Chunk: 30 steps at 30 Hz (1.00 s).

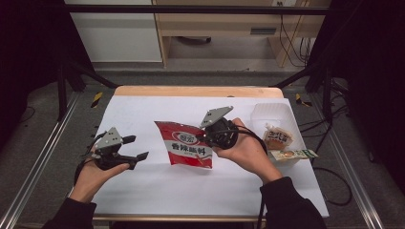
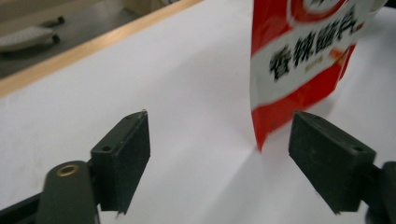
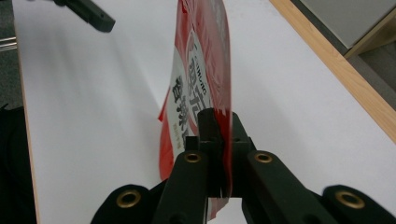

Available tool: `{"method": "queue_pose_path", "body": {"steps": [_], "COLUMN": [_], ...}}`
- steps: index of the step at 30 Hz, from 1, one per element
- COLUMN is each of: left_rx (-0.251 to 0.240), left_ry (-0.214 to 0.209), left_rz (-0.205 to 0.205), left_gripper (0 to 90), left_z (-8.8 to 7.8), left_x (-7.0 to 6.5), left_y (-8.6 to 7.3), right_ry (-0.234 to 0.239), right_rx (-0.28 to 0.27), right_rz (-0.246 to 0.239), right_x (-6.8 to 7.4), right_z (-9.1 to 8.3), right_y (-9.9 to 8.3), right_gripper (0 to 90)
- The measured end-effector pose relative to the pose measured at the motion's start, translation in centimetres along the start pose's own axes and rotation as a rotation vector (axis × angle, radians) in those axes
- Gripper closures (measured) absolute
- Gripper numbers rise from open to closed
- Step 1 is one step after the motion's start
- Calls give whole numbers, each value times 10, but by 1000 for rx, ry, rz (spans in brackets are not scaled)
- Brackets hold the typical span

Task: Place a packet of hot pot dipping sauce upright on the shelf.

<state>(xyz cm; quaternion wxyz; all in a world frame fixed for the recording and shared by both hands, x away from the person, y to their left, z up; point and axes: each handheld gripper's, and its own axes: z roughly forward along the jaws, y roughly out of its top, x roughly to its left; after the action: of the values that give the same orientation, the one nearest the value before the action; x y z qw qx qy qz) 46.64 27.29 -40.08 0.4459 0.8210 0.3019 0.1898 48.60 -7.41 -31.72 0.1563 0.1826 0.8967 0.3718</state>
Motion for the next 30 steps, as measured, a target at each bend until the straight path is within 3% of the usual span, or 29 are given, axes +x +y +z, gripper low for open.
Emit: {"method": "queue_pose_path", "body": {"steps": [5, 8, 19, 26, 30], "left_rx": [31, 50, 25, 24, 25], "left_ry": [14, 37, 65, 112, 114], "left_rz": [-27, -18, -24, -43, -58], "left_gripper": [137, 129, 108, 102, 99], "left_z": [6, 9, 19, 19, 18], "left_x": [-3, -3, 0, 1, -1], "left_y": [-19, -20, -22, -35, -41], "right_ry": [-12, -22, -42, -75, -91], "right_rx": [-5, -9, -30, -50, -73], "right_rz": [2, 7, 30, 43, 56], "right_x": [-4, -7, -19, -27, -32], "right_z": [-6, -10, -20, -30, -37], "right_y": [2, 2, 0, 2, 1], "right_gripper": [897, 897, 897, 897, 897]}}
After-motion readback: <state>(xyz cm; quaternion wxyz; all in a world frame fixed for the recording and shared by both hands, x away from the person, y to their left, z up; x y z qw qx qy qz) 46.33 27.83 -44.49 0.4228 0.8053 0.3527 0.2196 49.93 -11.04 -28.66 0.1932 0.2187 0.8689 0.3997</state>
